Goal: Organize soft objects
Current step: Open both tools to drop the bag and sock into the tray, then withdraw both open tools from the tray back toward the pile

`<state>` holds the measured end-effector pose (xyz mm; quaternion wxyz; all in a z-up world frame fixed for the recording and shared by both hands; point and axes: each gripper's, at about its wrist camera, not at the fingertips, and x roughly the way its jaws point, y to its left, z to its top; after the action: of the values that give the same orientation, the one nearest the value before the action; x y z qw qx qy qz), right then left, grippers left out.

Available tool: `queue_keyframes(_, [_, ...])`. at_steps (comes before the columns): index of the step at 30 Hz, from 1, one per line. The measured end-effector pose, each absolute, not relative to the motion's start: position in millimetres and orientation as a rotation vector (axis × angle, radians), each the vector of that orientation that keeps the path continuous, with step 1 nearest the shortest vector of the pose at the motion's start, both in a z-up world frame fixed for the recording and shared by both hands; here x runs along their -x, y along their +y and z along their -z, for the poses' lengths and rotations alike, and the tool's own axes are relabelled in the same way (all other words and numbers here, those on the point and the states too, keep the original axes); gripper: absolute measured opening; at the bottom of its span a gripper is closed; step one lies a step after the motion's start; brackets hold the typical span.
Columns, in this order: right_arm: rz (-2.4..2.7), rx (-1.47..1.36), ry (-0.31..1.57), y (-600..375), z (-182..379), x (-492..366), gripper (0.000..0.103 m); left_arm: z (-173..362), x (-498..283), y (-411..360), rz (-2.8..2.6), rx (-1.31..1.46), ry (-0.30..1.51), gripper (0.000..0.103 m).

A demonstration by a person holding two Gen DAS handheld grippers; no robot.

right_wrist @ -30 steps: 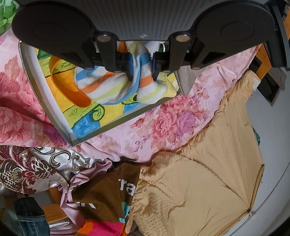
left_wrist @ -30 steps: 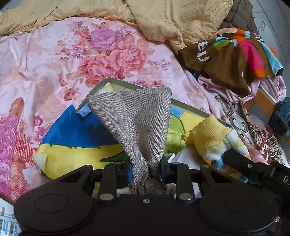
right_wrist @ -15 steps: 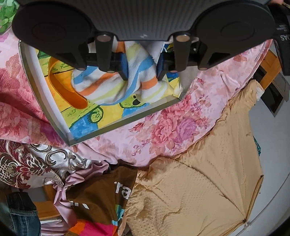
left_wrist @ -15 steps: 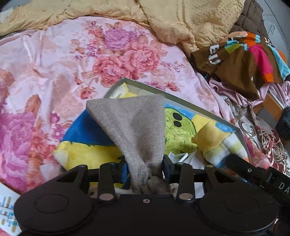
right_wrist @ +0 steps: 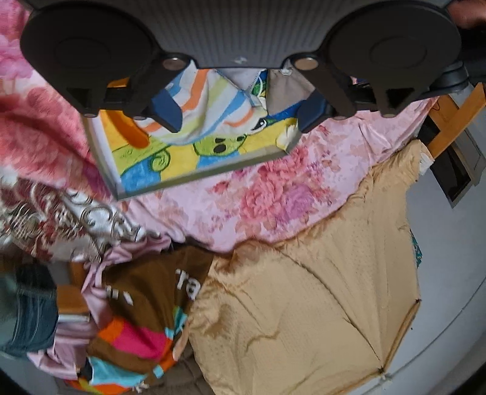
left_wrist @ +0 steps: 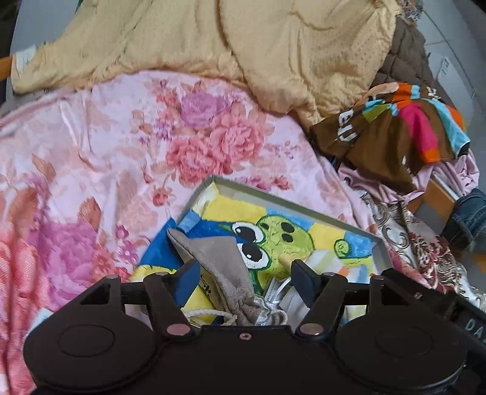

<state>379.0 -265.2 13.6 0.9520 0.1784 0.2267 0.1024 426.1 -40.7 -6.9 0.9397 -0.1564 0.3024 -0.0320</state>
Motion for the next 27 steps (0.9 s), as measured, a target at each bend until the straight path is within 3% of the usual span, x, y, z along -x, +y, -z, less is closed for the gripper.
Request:
queue_keyframes(7, [-0.212,-0.327,0.401,-268,-36,-333,0.102,-21,-381,-36,0.069,0.304,0.556,0.082])
queue_keyframes(17, [-0.162,-0.261,0.306,-269,-61,-256,0.103,-47,-309,-31,0.102,0.244,0.518,0.087])
queue_keyframes(22, [-0.156,-0.256,0.340,-267,-52,-225,0.103,-56,-272,-30,0.114,0.215,0.483,0.089])
queue_keyframes(24, [-0.152,-0.253,0.355,-266,-46,-215,0.103,-57,-257,-29,0.116,0.210,0.471,0.095])
queue_keyframes(27, [-0.155,-0.244,0.378,-263,-39,-202,0.103,-57,-236,-30,0.116,0.203,0.457,0.097])
